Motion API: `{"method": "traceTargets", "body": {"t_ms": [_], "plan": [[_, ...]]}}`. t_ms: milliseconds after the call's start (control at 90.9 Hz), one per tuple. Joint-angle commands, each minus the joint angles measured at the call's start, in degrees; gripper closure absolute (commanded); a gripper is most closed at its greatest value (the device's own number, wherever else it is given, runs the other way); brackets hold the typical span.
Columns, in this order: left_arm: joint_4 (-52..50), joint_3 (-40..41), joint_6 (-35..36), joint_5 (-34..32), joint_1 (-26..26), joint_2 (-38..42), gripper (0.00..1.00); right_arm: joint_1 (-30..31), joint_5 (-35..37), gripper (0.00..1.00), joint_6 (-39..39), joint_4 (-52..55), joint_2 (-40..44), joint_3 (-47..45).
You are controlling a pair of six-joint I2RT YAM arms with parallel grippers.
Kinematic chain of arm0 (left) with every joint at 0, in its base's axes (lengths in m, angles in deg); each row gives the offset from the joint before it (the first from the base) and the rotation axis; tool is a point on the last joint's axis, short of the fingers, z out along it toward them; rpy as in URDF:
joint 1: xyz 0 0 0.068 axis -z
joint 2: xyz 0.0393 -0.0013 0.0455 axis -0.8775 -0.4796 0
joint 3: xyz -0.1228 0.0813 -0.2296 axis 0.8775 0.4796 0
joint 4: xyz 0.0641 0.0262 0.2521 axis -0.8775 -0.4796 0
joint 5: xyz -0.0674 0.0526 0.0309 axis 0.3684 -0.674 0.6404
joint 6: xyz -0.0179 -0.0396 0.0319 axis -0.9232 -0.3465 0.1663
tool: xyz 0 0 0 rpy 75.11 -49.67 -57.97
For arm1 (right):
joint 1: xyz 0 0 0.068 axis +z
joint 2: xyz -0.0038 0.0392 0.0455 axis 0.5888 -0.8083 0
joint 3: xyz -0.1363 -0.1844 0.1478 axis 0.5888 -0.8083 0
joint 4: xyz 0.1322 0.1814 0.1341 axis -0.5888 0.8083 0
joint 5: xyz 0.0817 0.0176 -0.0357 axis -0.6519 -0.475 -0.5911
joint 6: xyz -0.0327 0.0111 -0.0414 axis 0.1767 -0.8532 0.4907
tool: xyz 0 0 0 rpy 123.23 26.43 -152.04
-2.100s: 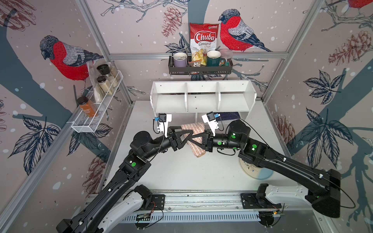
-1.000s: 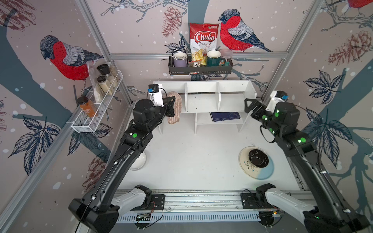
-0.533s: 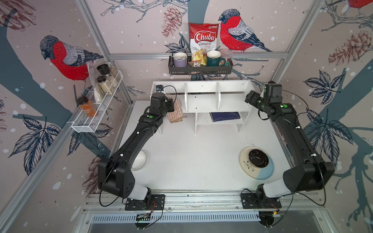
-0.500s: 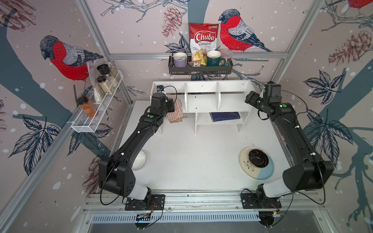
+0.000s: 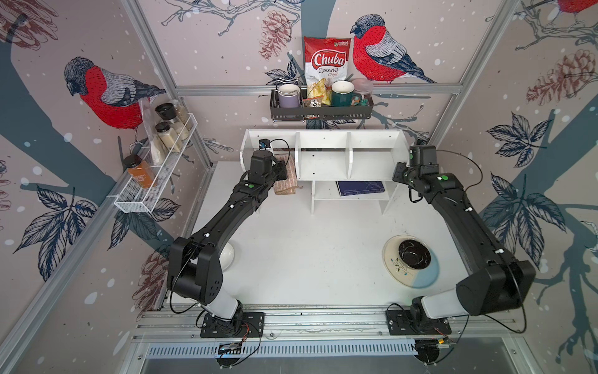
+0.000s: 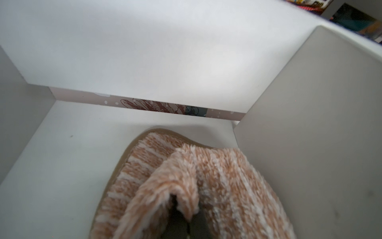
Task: Wipe the bookshelf clean with a cloth
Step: Wipe the dust from the shelf.
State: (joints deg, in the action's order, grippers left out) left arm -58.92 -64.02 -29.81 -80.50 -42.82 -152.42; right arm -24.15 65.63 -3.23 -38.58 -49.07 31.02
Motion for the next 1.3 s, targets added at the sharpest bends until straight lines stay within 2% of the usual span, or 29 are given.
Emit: {"method": "traceTargets", "body": {"t_ms": [0, 231, 407, 539, 572, 627, 704, 770, 891, 957, 1001, 1078, 1100, 1287], "plan": [[-5.1, -4.0, -2.8, -2.5, -1.1, -1.8, 1.0, -0.2, -6.3, 1.0, -8.1, -1.0, 0.7, -0.6], [-6.6, -11.9, -3.0, -7.3, -4.1, -5.7, 1.0, -1.4, -9.1, 1.0, -7.9, -1.3, 1.6, -1.5], [-6.3, -11.6, -1.4, -0.1, -3.5, -7.1, 1.0, -3.2, -13.1, 1.0, -7.1, -2.2, 1.7, -2.2], [-5.5, -7.0, 1.9, 0.7, -0.8, -5.0, 1.0, -3.8, -18.5, 1.0, -6.4, -4.4, 1.7, -3.4], [-5.7, -6.2, 2.4, 0.5, -0.2, -4.4, 0.93, -3.8, -19.5, 1.0, -6.2, -4.9, 1.7, -3.5], [-6.1, -4.5, 2.2, -0.4, 0.2, -3.5, 0.75, -3.8, -20.4, 1.0, -6.1, -5.1, 1.7, -3.6], [-6.7, -2.8, 0.4, -2.5, -0.4, -1.9, 0.61, -3.8, -21.5, 1.0, -5.9, -5.2, 1.7, -3.9], [-6.9, -1.7, -1.5, -2.9, -1.2, -0.6, 0.54, -3.7, -22.2, 1.0, -6.0, -5.4, 1.9, -4.1], [-6.8, -0.9, -2.3, -0.7, -1.5, 0.7, 0.49, -3.7, -23.2, 1.0, -5.9, -5.5, 2.0, -4.1], [-6.5, -0.6, -2.3, 0.7, -1.4, 0.5, 0.51, -3.4, -24.2, 1.0, -5.8, -5.7, 2.0, -4.1], [-6.1, -0.6, -1.9, 1.6, -1.5, -0.3, 0.59, -3.1, -24.9, 1.0, -5.6, -5.7, 2.0, -4.0], [-6.9, -1.9, -1.6, 1.6, -1.5, -1.9, 0.95, -2.3, -25.4, 1.0, -4.9, -5.7, 2.0, -4.0], [-7.5, -2.8, -1.6, 1.4, -1.6, -2.4, 1.0, -2.1, -25.6, 1.0, -4.8, -5.6, 2.0, -4.0], [-8.9, -10.1, -4.0, -1.5, -3.2, -5.5, 1.0, -2.1, -26.1, 1.0, -4.5, -5.3, 2.8, -4.9]]}}
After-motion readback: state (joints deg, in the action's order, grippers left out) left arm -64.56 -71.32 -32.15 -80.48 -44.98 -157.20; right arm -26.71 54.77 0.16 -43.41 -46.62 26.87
